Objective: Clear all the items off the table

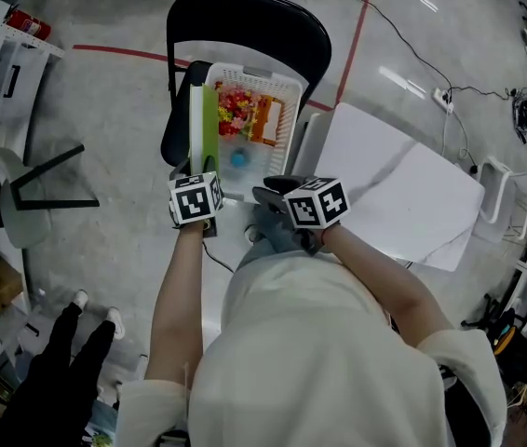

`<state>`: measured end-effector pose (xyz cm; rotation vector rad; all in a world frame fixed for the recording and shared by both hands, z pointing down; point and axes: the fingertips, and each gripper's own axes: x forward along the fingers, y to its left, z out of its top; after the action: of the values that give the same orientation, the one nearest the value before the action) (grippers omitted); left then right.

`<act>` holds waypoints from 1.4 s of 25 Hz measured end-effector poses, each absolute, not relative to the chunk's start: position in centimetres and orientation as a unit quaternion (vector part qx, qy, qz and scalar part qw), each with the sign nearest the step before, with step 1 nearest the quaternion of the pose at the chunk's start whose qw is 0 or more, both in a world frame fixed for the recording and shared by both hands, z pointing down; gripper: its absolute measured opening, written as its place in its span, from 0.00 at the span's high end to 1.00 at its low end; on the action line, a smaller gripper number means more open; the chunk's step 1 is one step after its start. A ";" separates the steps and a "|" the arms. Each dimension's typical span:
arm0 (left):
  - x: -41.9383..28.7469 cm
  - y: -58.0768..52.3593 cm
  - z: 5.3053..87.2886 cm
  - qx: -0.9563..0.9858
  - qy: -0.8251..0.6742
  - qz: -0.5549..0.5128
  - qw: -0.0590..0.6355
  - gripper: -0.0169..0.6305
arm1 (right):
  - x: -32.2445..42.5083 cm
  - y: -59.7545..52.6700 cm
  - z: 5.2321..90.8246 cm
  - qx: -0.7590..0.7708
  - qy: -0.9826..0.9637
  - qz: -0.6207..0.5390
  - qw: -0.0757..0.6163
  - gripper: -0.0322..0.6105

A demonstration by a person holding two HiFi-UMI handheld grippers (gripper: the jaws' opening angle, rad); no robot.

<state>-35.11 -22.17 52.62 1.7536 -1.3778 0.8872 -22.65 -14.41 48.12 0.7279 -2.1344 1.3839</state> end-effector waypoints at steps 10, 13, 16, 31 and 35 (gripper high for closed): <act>-35.1 -22.1 53.4 0.667 -0.557 0.343 0.356 0.56 | -22.2 -14.1 48.3 0.268 -0.779 0.512 0.245 0.73; -35.3 -22.0 53.3 0.668 -0.556 0.340 0.359 0.52 | -22.4 -13.9 48.3 0.265 -0.781 0.510 0.246 0.73; -35.4 -21.5 52.8 0.669 -0.557 0.338 0.358 0.51 | -22.7 -13.7 48.1 0.260 -0.785 0.506 0.246 0.73; -33.7 -17.6 48.9 0.689 -0.558 0.301 0.351 0.75 | -22.4 -10.8 46.5 0.265 -0.799 0.485 0.239 0.73; -32.6 -16.1 47.8 0.698 -0.555 0.294 0.343 0.82 | -21.5 -9.2 46.3 0.270 -0.800 0.480 0.239 0.73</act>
<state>-32.62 -16.11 47.76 1.8145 -1.4428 0.7640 -21.46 -9.17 46.35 0.7397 -2.1906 1.3144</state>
